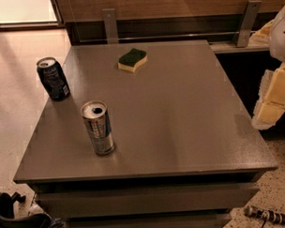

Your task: Pick sponge

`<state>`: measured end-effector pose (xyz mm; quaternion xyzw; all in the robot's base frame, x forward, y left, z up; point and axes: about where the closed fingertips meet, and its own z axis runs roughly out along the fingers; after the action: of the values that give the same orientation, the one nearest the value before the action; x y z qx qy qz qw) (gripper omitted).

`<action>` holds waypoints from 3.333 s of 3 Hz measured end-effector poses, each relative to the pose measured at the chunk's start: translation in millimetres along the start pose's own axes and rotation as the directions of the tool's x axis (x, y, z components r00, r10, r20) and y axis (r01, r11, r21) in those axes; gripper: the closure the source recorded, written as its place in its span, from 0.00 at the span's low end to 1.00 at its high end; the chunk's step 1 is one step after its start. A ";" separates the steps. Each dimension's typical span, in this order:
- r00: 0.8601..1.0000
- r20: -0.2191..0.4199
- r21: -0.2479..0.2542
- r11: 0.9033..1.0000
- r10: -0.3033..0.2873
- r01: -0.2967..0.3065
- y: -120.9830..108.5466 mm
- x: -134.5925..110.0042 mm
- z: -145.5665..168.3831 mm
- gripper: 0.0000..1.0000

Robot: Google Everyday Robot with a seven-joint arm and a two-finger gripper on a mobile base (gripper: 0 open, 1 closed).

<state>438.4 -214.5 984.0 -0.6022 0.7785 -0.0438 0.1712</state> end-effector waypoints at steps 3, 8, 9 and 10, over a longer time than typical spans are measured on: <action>0.978 0.190 0.089 0.991 0.082 -0.101 -60.7 -66.3 42.5 0.00; 0.723 0.648 0.148 0.891 0.240 -0.429 -176.0 -179.5 106.6 0.00; 0.706 0.656 0.104 0.894 0.267 -0.435 -180.8 -195.5 129.7 0.00; 0.656 0.692 0.032 0.895 0.301 -0.445 -185.3 -222.4 172.8 0.00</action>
Offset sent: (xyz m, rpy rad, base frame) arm 0.0773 0.0254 -0.0148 0.1914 -0.1238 -0.0643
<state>712.6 -29.0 920.4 -0.3829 0.7624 0.1349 0.5039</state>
